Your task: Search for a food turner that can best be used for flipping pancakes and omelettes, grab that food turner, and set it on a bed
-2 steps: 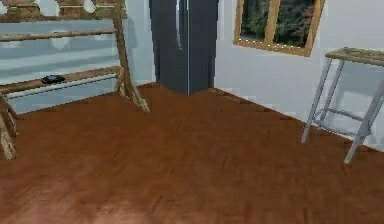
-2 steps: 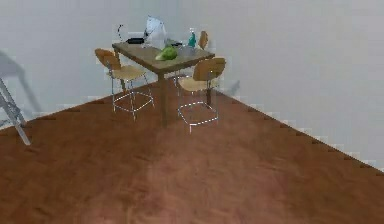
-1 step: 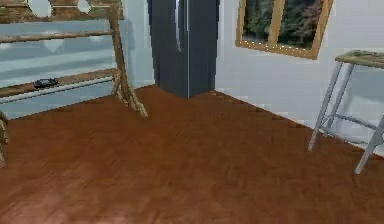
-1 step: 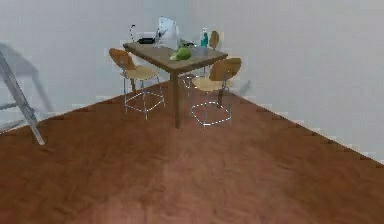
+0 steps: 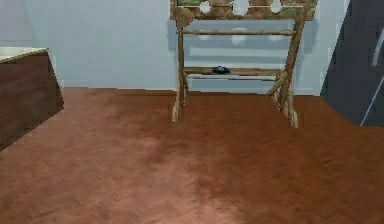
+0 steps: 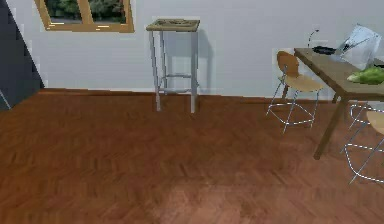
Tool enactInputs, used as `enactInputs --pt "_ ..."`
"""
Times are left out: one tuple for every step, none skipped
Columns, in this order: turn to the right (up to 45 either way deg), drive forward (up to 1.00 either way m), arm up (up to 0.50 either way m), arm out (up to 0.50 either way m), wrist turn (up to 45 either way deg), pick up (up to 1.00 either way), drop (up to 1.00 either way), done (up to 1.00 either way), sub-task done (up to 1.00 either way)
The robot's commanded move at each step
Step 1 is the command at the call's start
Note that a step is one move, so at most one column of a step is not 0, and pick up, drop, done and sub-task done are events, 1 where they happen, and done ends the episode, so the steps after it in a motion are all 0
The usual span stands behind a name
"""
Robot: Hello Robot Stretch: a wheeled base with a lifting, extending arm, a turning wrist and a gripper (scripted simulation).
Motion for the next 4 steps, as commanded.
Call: enactInputs --pt "0.0 0.85 0.0 0.0 0.0 0.0 0.0 0.0 0.0" --pt "-36.0 0.0 0.0 0.0 0.0 0.0 0.0 0.0 0.0" --pt "0.0 0.5 0.0 0.0 0.0 0.0 0.0 0.0 0.0" --pt "-45.0 0.0 0.0 0.0 0.0 0.0 0.0 0.0 0.0"
